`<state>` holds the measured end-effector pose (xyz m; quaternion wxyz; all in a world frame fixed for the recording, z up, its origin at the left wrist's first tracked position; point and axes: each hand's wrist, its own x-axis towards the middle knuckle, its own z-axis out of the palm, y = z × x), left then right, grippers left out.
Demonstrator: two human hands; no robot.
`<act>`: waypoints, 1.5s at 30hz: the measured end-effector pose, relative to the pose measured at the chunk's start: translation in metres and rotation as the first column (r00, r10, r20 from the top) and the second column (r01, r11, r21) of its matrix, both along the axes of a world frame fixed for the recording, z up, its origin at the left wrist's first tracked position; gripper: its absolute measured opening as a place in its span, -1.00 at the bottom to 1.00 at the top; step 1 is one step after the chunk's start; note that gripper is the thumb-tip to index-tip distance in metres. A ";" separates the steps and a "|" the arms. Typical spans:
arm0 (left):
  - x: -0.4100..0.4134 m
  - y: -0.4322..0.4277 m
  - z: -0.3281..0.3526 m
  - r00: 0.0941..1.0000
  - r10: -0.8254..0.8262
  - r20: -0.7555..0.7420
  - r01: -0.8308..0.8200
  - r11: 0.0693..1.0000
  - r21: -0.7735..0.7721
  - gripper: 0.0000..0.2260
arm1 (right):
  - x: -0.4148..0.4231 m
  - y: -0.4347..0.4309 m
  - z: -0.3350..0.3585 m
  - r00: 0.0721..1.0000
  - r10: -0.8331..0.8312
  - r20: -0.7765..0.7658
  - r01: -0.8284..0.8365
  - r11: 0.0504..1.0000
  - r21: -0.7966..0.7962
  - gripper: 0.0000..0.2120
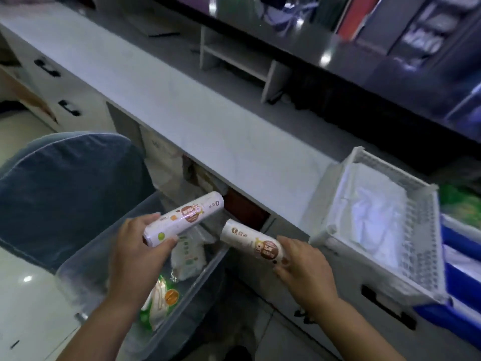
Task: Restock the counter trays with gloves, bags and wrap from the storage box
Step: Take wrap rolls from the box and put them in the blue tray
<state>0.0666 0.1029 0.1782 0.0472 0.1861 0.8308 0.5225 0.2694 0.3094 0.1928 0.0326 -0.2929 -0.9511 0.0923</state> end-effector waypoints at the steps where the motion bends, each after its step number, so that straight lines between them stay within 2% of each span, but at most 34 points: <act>1: 0.009 0.013 0.007 1.000 -0.030 -0.008 0.030 0.999 0.037 -0.56 | 0.016 0.005 0.009 0.999 -0.028 -0.021 0.028 0.999 0.018 -0.52; 10: 0.118 0.142 0.065 0.960 -0.275 -0.049 0.278 0.931 0.238 -0.57 | 0.164 0.066 0.068 0.947 -0.241 -0.212 0.272 0.953 0.134 -0.43; 14: 0.180 0.202 0.069 0.937 -0.350 -0.014 0.337 0.890 0.307 -0.57 | 0.244 0.115 0.076 0.890 -0.378 -0.255 0.402 0.914 0.050 -0.43; 20: 0.255 0.273 0.069 0.926 -0.373 -0.056 0.373 0.881 0.290 -0.57 | 0.360 0.196 0.070 0.839 -0.525 -0.141 0.526 0.850 -0.035 -0.41; 23: 0.278 0.292 0.065 0.922 -0.383 -0.059 0.384 0.886 0.261 -0.56 | 0.395 0.223 0.062 0.871 -0.490 -0.035 0.487 0.871 -0.062 -0.43; 28: 0.304 0.313 0.066 0.934 -0.355 -0.044 0.355 0.904 0.239 -0.59 | 0.415 0.246 0.041 0.946 -0.321 0.044 0.321 0.947 0.016 -0.50; 33: 0.313 0.324 0.067 0.916 -0.401 -0.030 0.398 0.894 0.207 -0.58 | 0.416 0.255 0.028 0.950 -0.306 0.062 0.309 0.950 -0.049 -0.52; 38: 0.310 0.335 0.068 0.875 -0.484 -0.035 0.484 0.867 0.120 -0.57 | 0.415 0.251 0.032 0.932 -0.354 0.073 0.358 0.933 -0.038 -0.67; 41: 0.309 0.345 0.073 0.811 -0.585 -0.024 0.584 0.805 0.103 -0.54 | 0.409 0.247 0.041 0.920 -0.392 0.013 0.392 0.918 -0.059 -0.64; 45: 0.311 0.363 0.089 0.666 -0.746 -0.024 0.744 0.661 0.099 -0.52 | 0.379 0.250 0.068 0.889 -0.403 -0.218 0.405 0.914 -0.038 -0.57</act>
